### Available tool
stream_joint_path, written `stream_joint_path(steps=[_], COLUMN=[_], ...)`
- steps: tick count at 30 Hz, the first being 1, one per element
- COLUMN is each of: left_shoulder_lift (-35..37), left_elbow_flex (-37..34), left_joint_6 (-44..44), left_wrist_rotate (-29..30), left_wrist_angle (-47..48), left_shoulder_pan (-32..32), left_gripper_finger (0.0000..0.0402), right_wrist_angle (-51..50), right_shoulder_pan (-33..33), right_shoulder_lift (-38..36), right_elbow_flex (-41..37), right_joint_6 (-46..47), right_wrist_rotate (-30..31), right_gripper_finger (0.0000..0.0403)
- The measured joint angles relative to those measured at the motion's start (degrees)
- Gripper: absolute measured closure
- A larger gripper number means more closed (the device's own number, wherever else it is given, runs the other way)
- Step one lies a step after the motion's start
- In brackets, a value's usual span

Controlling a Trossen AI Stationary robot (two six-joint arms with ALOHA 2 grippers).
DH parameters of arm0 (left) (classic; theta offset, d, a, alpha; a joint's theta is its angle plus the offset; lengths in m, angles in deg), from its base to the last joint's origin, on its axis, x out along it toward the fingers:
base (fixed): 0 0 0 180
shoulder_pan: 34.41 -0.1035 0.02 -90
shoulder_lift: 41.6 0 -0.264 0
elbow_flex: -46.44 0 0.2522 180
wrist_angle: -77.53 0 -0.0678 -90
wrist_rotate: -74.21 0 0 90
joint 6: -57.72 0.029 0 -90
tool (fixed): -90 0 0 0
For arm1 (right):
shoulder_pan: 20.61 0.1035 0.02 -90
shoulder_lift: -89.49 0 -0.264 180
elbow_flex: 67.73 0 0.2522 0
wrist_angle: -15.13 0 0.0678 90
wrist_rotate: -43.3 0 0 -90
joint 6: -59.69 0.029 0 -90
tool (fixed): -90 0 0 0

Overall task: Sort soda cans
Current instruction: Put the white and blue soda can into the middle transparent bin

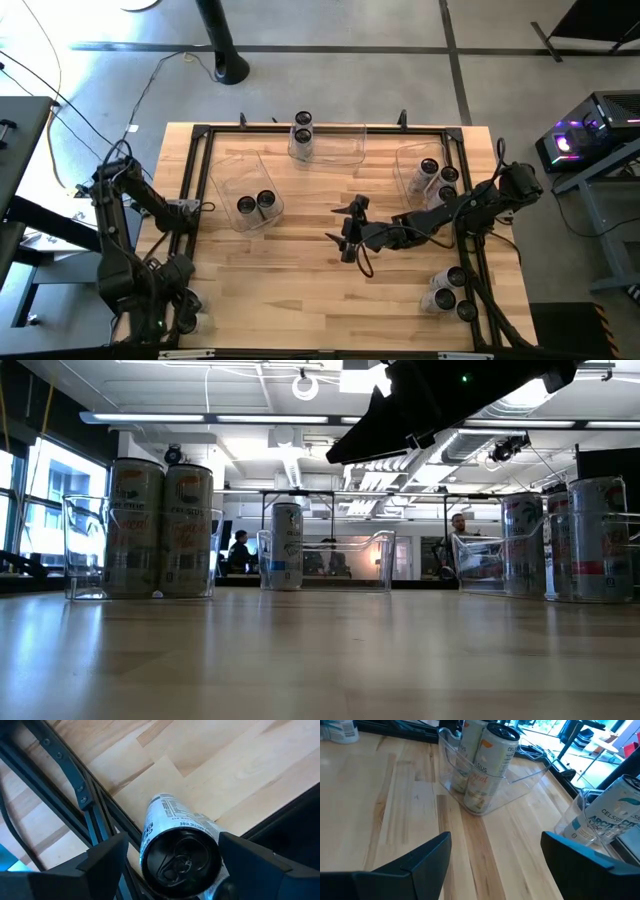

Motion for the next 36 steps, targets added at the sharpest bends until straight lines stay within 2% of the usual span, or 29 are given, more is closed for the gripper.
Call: stream_joint_path(steps=[13, 16, 22, 26, 29, 36], left_shoulder_lift=[-2.09, -2.03, -1.58, -0.61, 0.10, 0.35], left_elbow_flex=[-1.14, -3.33, -4.93, -5.20, -5.38, -5.29], left_joint_6=[3.51, 6.15, 12.85, 19.82, 26.31, 47.61], left_wrist_rotate=[-4.27, -7.46, -8.84, -9.36, -7.53, -4.20], left_wrist_angle=[-0.49, -2.53, -4.62, -3.89, -2.60, -4.33], left_shoulder_pan=[0.00, 0.00, -2.08, -5.82, -9.92, -23.97], left_gripper_finger=[0.0099, 0.0112, 0.0148, 0.0150, 0.0150, 0.0151], right_wrist_angle=[-0.02, -0.02, 0.09, 0.13, -0.34, -9.26], right_shoulder_pan=[0.00, 0.00, 0.00, 0.00, 0.00, 0.96], right_shoulder_lift=[-0.02, -0.02, -0.02, -0.01, -0.21, -4.87], right_elbow_flex=[0.00, 0.00, 0.00, -0.01, 0.00, -0.02], right_joint_6=[0.02, 0.04, 0.02, -0.32, -0.59, 0.10], right_wrist_rotate=[-0.03, -0.03, -0.03, -0.03, 0.05, 0.43], right_gripper_finger=[0.0100, 0.0100, 0.0100, 0.0100, 0.0100, 0.0100])
